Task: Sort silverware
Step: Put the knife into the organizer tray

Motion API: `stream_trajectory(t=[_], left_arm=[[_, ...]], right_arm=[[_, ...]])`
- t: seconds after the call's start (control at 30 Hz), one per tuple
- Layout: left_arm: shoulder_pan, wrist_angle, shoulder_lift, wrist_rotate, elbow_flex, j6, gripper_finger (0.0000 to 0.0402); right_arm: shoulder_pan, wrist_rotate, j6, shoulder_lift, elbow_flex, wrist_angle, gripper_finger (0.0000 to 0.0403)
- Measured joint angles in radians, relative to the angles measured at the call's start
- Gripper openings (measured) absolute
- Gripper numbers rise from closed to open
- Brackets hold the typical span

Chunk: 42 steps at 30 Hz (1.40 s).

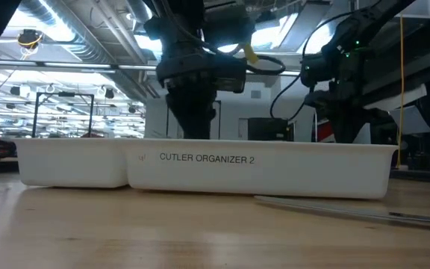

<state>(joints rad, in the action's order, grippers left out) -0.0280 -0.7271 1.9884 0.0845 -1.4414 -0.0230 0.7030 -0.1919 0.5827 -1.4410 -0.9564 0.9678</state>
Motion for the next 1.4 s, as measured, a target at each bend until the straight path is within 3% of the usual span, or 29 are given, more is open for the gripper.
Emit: stream_trajectory(t=[0.37,0.53,0.67,1.0,1.4], left_arm=[[-0.001,0.079,-0.013,0.01,0.0,-0.043,0.0123],[0.004,0.052,-0.087,0.014,-0.002,-0.064,0.0123],[0.029,0.013,-0.175,0.019,-0.002,0.005,0.0123],[0.231,-0.069,-0.355,0.02,-0.004,0.159,0.0123],[0.428,-0.123,-0.375,0.115,-0.004,0.319,0.0123]], right_arm=[[-0.051,0.0,0.08,-0.001,0.069,-0.061,0.0081],[-0.051,0.029,0.146,-0.001,0.069,-0.107,0.0081],[-0.07,0.07,0.223,-0.009,0.069,-0.112,0.0081],[-0.21,0.106,0.362,-0.1,0.069,-0.162,0.0081],[-0.265,0.174,0.496,-0.153,0.069,-0.147,0.0081]])
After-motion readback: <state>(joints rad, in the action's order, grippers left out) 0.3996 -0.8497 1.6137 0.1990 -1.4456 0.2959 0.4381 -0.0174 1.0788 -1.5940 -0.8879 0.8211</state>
